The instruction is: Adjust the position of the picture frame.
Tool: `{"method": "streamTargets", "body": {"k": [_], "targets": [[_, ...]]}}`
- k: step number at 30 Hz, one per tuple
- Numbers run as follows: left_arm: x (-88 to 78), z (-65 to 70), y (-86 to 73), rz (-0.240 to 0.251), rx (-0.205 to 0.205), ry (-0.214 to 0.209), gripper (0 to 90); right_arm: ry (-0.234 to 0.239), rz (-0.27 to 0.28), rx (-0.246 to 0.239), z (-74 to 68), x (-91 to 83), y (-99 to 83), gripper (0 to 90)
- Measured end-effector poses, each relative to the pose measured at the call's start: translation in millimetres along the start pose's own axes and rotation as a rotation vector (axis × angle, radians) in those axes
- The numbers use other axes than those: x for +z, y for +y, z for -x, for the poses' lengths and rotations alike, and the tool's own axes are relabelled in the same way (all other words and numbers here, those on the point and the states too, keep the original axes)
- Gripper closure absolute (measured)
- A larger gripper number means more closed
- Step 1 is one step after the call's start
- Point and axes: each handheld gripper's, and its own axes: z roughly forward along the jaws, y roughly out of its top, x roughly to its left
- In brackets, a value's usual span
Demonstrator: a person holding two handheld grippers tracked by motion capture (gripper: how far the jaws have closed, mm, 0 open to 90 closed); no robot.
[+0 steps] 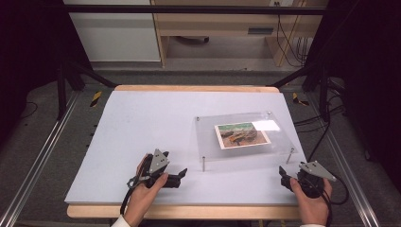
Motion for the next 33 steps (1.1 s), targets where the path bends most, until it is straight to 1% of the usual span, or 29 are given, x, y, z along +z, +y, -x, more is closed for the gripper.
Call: {"method": "streamTargets", "body": {"k": [1,2,6,7,8,11,12,14,15,16,17,18,20,21,22,23,24,25,26,27,28,29,30,32,33], "targets": [[0.1,0.0,-0.6,0.000,-0.001,0.001,8.2,-0.015,0.006,-0.019,0.3,0.5,-1.0,24.1],[0.3,0.3,-1.2,-0.004,0.003,0.006,8.2,-0.023,0.008,-0.024,0.2,0.5,-1.5,24.5],[1.7,1.8,-1.9,-0.003,-0.002,0.001,8.0,-0.014,0.015,-0.011,1.7,0.0,-1.8,24.7],[2.2,4.1,-1.7,0.005,-0.003,-0.005,7.8,-0.007,0.019,0.000,2.1,-0.6,-1.4,24.8],[2.2,4.1,-1.7,0.005,-0.003,-0.005,7.7,-0.003,0.020,0.002,2.1,-0.7,-1.2,24.8],[2.5,6.3,-1.4,0.013,0.002,-0.013,7.6,0.001,0.018,0.006,1.7,-0.9,-1.2,24.8],[2.8,7.5,-1.3,0.022,0.011,-0.015,7.4,0.007,0.022,0.014,1.7,-1.5,-0.7,24.3],[3.1,8.1,-1.4,0.035,0.011,-0.017,6.6,0.003,0.026,0.029,2.4,-1.7,-0.2,20.2],[3.1,8.1,-1.4,0.035,0.011,-0.017,6.2,0.003,0.026,0.029,2.4,-1.7,-0.2,20.2],[3.4,8.1,-1.5,0.049,0.012,-0.022,6.0,-0.005,0.032,0.040,2.8,-2.1,0.1,18.0],[3.4,8.1,-1.5,0.049,0.012,-0.022,5.9,-0.005,0.032,0.040,2.8,-2.1,0.1,18.0],[2.9,7.4,-1.5,0.065,0.002,-0.032,5.7,-0.015,0.037,0.046,2.8,-1.6,-0.1,16.4],[2.8,7.3,-1.4,0.071,-0.002,-0.034,5.3,-0.012,0.038,0.040,3.4,-0.9,-0.5,16.5],[2.8,7.2,-1.2,0.077,-0.008,-0.041,5.0,-0.006,0.040,0.040,4.0,-1.0,-0.5,19.5],[2.8,7.2,-1.2,0.077,-0.008,-0.041,5.0,-0.006,0.040,0.040,4.0,-1.0,-0.5,19.5],[3.0,7.3,-1.3,0.078,-0.011,-0.047,5.0,-0.004,0.043,0.036,4.4,-1.0,-0.5,21.7],[3.7,7.6,-1.6,0.076,-0.019,-0.065,5.0,-0.013,0.045,0.027,6.5,0.8,-0.6,23.4],[3.7,7.6,-1.6,0.076,-0.019,-0.065,5.0,-0.009,0.042,0.037,6.9,1.6,-0.3,25.5],[4.0,8.3,-1.8,0.067,-0.024,-0.078,5.0,-0.007,0.039,0.035,8.4,3.7,-0.1,27.5],[4.0,8.3,-1.8,0.067,-0.024,-0.078,5.0,-0.007,0.039,0.035,8.4,3.7,-0.1,27.5],[4.1,9.8,-1.5,0.065,-0.024,-0.083,5.0,-0.010,0.022,0.041,12.4,8.7,0.4,33.3],[4.1,9.8,-1.5,0.065,-0.024,-0.083,5.0,-0.010,0.022,0.041,12.4,8.7,0.4,33.3],[3.7,10.9,-1.0,0.069,-0.025,-0.088,5.0,-0.009,0.027,0.044,15.5,11.5,0.9,36.1],[3.2,12.8,0.1,0.077,-0.029,-0.093,5.1,-0.009,0.030,0.069,21.7,18.6,3.0,38.6],[2.7,13.6,0.9,0.075,-0.030,-0.097,5.1,-0.004,0.030,0.074,23.8,22.1,4.2,41.0]]}}
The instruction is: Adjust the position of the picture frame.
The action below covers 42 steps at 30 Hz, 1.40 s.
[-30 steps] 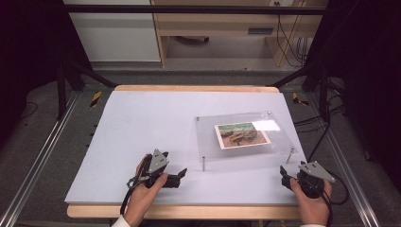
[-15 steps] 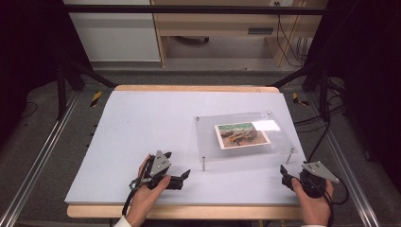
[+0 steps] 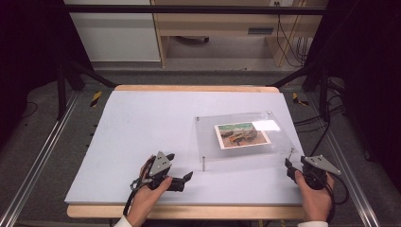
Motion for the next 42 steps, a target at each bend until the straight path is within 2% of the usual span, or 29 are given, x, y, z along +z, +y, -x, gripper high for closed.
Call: {"method": "streamTargets", "body": {"k": [3,6,8,9,11,12,14,16,18,21,24,28,30,36,39,41,42], "targets": [[-0.4,1.9,2.8,0.002,0.000,-0.016,5.2,0.033,-0.025,0.012,1.3,12.1,4.9,43.4],[-0.2,2.6,3.3,0.003,-0.004,-0.025,5.4,0.076,-0.010,0.038,3.3,16.3,8.4,47.7],[0.1,3.6,3.4,0.000,-0.009,-0.032,5.4,0.076,-0.003,0.042,4.2,17.7,9.7,49.4],[0.1,4.4,3.6,-0.003,-0.008,-0.035,5.6,0.073,-0.001,0.042,7.0,21.8,11.4,55.1],[0.3,5.0,3.7,-0.004,-0.005,-0.034,5.7,0.075,-0.004,0.044,8.0,23.4,11.5,56.3],[0.8,6.6,3.9,0.001,-0.007,-0.036,5.7,0.090,-0.001,0.055,9.1,28.2,11.1,61.8],[1.0,7.0,4.1,0.002,-0.008,-0.037,5.7,0.095,-0.004,0.052,9.4,29.3,11.2,63.2],[2.1,7.4,4.1,0.003,-0.015,-0.042,5.6,0.109,0.000,0.050,9.5,31.7,12.1,68.1],[2.7,7.5,3.8,-0.001,-0.020,-0.044,5.4,0.125,0.007,0.051,10.4,34.4,11.8,77.8],[3.7,8.2,3.0,-0.004,-0.041,-0.059,5.4,0.131,0.010,0.042,10.7,34.7,12.0,82.6],[3.9,8.3,3.5,0.002,-0.045,-0.057,5.5,0.134,0.020,0.040,11.0,33.8,11.6,84.6],[6.1,9.1,4.4,-0.003,-0.023,-0.040,6.4,0.146,0.039,0.056,11.5,32.6,12.5,84.8],[7.7,10.4,4.7,-0.009,-0.020,-0.046,7.8,0.146,0.042,0.054,12.0,32.3,12.9,84.8],[19.0,19.8,8.3,-0.025,-0.012,-0.058,17.4,0.150,0.060,0.068,11.0,28.7,18.1,84.8],[27.7,24.8,10.6,-0.037,-0.026,-0.071,22.8,0.153,0.055,0.077,10.5,27.7,19.4,84.7],[33.0,26.7,10.3,-0.044,-0.057,-0.087,32.6,0.153,0.049,0.080,11.0,27.9,19.7,84.7],[35.1,27.4,9.9,-0.049,-0.068,-0.085,32.6,0.153,0.049,0.080,11.0,27.9,19.7,84.7]]}}
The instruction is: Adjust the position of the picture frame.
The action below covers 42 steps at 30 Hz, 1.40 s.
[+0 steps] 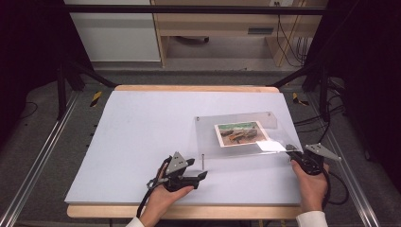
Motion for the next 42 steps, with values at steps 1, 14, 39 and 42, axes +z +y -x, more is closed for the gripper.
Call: {"method": "streamTargets", "body": {"k": [1,14,39,42], "targets": [[4.6,-0.1,-0.6,-0.005,-0.020,0.008,40.6,0.002,-0.002,0.000,0.3,0.1,0.1,84.7],[24.0,-9.0,3.8,0.052,-0.085,0.024,73.7,0.015,0.004,0.017,0.7,-0.9,1.7,84.5],[25.2,-11.6,4.2,0.131,-0.118,-0.002,83.7,0.046,0.009,0.002,1.7,3.9,-2.1,77.2],[25.0,-12.0,4.8,0.129,-0.114,-0.004,83.8,0.039,0.012,0.007,3.3,3.1,-1.9,83.2]]}}
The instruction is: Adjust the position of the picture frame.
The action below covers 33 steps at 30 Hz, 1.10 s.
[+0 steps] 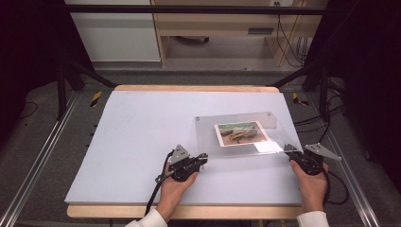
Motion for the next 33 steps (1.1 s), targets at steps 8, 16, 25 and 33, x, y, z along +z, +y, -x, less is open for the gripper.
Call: {"method": "streamTargets", "body": {"k": [8,16,25,33], "targets": [[0.4,-2.8,2.2,-0.008,-0.009,-0.013,83.2,-0.002,-0.002,-0.001,0.0,-0.8,0.0,84.7],[-9.2,-6.9,13.9,0.020,-0.008,-0.015,84.4,-0.004,0.045,-0.019,-8.2,-5.6,6.5,84.9],[-52.2,-30.8,30.8,0.067,-0.028,0.043,83.6,0.031,0.081,-0.107,-47.7,-6.5,23.0,85.0],[-94.7,-51.0,32.7,0.107,-0.037,0.097,83.3,0.075,0.077,-0.122,-93.9,4.8,31.2,84.7]]}}
